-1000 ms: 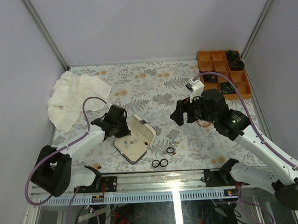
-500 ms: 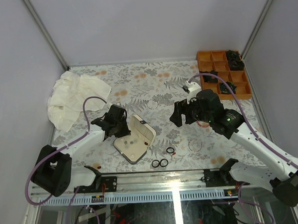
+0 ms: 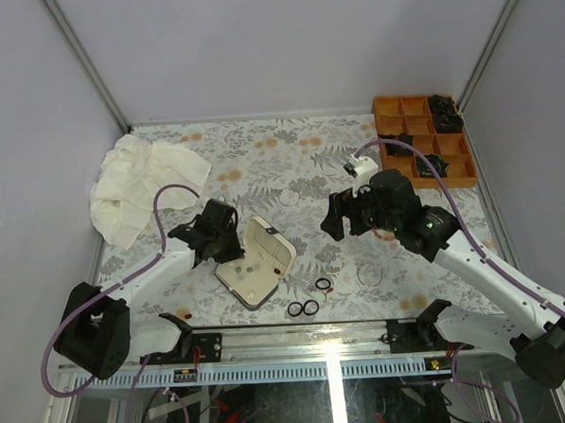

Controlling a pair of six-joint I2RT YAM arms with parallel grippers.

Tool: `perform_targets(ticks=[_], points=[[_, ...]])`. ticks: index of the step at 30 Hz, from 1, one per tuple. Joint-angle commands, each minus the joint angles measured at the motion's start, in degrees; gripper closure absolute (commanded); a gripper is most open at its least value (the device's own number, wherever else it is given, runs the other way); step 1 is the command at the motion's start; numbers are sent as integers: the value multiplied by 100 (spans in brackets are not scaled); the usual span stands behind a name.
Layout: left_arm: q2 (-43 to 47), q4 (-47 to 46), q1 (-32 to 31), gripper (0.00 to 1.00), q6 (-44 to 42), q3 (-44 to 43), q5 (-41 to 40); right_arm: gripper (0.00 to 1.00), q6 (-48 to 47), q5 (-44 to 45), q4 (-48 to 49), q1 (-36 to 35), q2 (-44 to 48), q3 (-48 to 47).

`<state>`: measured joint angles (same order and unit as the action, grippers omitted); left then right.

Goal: Organize the mixed jewelry
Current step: Place the jewelry in the jewelry box.

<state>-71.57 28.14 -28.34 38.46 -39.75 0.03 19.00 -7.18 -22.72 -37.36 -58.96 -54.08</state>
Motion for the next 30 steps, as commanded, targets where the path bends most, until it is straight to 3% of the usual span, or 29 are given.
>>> perform_targets(ticks=[1, 30], points=[[166, 202, 39, 100, -111, -160, 3, 16, -22, -145, 303, 29, -19, 25], [116, -94, 212, 100, -75, 93, 131, 16, 16, -328, 485, 53, -96, 163]])
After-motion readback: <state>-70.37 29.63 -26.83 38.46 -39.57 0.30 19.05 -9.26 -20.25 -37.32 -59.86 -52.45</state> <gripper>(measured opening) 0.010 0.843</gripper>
